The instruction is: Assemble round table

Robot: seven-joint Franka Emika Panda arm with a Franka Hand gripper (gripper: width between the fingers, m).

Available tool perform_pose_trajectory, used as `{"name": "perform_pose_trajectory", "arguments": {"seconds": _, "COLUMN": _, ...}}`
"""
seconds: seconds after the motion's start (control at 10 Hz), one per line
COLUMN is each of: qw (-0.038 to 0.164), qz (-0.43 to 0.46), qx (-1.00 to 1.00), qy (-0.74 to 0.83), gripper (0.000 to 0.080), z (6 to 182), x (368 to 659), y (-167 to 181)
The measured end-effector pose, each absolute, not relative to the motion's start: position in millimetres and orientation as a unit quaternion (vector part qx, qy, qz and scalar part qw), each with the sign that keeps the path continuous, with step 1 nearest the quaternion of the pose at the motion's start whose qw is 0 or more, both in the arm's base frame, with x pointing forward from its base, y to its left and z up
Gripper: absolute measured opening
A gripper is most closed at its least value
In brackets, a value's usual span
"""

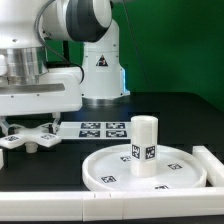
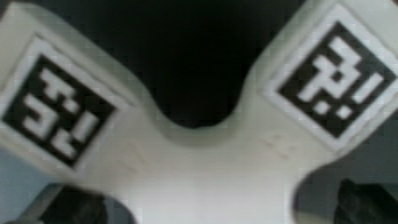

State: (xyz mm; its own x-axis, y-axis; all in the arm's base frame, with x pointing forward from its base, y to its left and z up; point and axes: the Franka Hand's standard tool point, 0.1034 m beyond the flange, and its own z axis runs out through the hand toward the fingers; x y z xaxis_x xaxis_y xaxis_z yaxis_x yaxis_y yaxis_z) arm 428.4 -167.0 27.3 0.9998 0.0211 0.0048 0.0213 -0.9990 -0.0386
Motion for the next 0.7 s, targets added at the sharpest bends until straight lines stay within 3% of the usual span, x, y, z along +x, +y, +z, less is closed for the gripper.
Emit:
{"name": "perform_pose_trajectory", "arguments": {"seconds": 0.4, "qw": 0.02, "qz": 0.001, "qx": -1.0, "qy": -0.012, "gripper": 0.0649, "z": 23.7, "x": 426.2, "y": -166.6}}
{"name": "perform_pose_trajectory", "arguments": {"seconds": 0.6, "qw": 0.02, "qz": 0.002, "qx": -1.0, "qy": -0.013, "gripper": 0.0446, "z": 23.4, "x": 426.1, "y": -166.4}}
{"name": "perform_pose_trajectory", "arguments": {"seconds": 0.7, "qw": 0.02, "qz": 0.002, "qx": -1.0, "qy": -0.013, "gripper": 0.0446, "z": 23.4, "x": 426.2, "y": -166.0}}
